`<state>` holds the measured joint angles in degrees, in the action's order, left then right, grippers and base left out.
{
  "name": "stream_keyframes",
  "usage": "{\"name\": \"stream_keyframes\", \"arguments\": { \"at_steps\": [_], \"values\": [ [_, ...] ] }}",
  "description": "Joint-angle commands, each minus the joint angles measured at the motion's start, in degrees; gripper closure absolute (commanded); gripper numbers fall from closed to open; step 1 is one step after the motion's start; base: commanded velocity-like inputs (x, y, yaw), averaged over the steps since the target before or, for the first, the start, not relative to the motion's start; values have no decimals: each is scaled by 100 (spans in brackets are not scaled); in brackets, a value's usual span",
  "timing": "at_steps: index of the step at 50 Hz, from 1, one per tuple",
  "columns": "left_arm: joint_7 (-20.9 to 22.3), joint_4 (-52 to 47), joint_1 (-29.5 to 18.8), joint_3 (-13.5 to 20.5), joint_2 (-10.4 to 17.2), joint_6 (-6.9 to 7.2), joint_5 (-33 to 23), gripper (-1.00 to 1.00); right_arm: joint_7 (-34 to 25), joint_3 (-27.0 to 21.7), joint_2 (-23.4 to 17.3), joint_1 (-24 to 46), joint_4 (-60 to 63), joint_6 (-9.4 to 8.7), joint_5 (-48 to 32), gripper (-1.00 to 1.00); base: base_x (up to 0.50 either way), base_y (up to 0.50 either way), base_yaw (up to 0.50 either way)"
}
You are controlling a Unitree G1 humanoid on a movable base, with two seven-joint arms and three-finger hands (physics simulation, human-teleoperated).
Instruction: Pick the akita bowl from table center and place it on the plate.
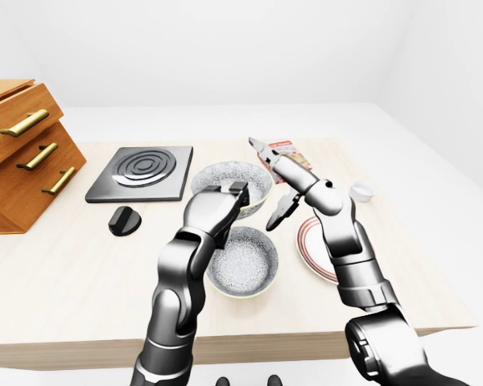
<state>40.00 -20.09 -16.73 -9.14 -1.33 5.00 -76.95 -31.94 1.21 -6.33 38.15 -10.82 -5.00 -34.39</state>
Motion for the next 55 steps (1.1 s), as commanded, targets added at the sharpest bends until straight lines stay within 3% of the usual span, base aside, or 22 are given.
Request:
{"name": "stream_keyframes", "arguments": {
  "at_steps": [1, 12, 18, 20, 22, 23, 54, 55],
  "values": [
    [0, -510, 216, -260, -249, 0, -284, 100, -2, 12, 19, -24, -100, 0, -67, -100, 0, 0, 0],
    [0, -786, 284, -334, -338, 0, -398, 100, 54, 17, 17, -173, -213, 0, -126, -93, 0, 0, 0],
    [0, -886, 290, -383, -386, 0, -459, 100, 80, 6, 8, -190, -273, 0, -134, -18, 0, 0, 0],
    [0, -916, 291, -396, -399, 0, -471, 100, 88, 5, 7, -186, -289, 0, -133, 43, 0, 0, 0],
    [0, -900, 272, -372, -389, 0, -441, 100, 90, 5, 9, -183, -292, 0, -132, 63, 0, 0, 0],
    [0, -859, 245, -337, -371, 0, -396, 100, 95, 5, 11, -180, -297, 0, -131, 99, 0, 0, 0],
    [0, -851, 85, -196, -308, 0, -247, 100, -32, -8, -21, -259, -84, 0, -150, 100, 0, 0, 0],
    [0, -858, 97, -207, -313, 0, -251, 76, -28, -7, -23, -236, -118, 0, -153, 100, 0, 0, 0]
  ]
}}
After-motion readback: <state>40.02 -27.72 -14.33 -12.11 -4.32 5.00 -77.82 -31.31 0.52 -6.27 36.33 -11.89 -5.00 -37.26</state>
